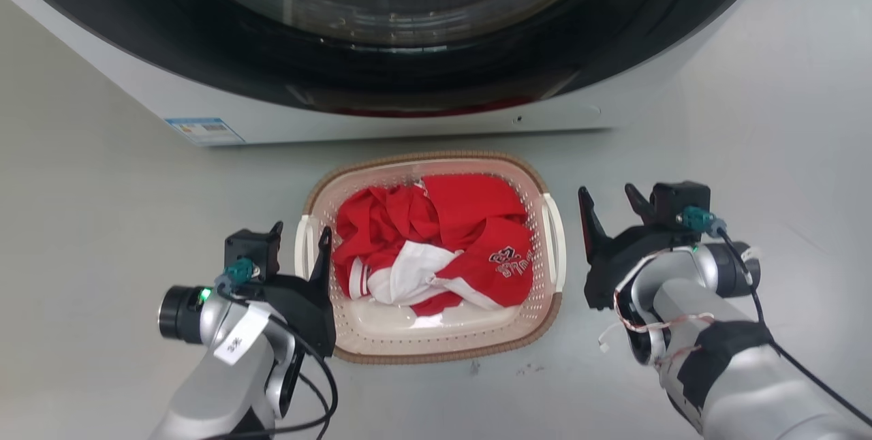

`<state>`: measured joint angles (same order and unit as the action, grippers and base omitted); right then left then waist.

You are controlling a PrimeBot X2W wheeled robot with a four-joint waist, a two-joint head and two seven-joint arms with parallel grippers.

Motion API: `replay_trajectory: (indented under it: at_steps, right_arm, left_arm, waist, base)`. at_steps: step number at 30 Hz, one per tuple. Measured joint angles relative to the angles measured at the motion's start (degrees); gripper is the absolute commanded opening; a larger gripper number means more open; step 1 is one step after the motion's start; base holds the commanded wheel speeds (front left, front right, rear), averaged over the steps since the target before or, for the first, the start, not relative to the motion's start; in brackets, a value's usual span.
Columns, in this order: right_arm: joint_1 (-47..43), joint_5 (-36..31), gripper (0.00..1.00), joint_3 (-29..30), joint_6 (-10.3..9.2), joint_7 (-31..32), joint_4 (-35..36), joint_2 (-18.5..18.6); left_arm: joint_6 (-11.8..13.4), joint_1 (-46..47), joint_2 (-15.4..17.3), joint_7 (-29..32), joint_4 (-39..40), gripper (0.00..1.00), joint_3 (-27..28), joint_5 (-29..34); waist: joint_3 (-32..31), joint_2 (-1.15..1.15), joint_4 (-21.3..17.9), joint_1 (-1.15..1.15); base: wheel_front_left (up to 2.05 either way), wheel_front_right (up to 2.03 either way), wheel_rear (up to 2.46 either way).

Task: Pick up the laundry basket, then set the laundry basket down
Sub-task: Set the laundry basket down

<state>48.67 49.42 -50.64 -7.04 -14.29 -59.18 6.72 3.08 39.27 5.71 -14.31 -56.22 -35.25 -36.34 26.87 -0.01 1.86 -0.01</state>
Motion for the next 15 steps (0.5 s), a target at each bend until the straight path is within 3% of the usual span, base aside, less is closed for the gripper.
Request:
replay_trajectory:
  at_steps: [15]
  right_arm:
    - [-17.0,-6.0,1.0,9.1,-0.26,0.0,14.5,3.4]
  left_arm:
    - [3.0,-17.9,3.4,0.0,18.1,1.0,6.4,5.2]
  waist:
    - [-12.1,0.0,0.4,-0.01]
  base:
    - [0.0,0.0,0.0]
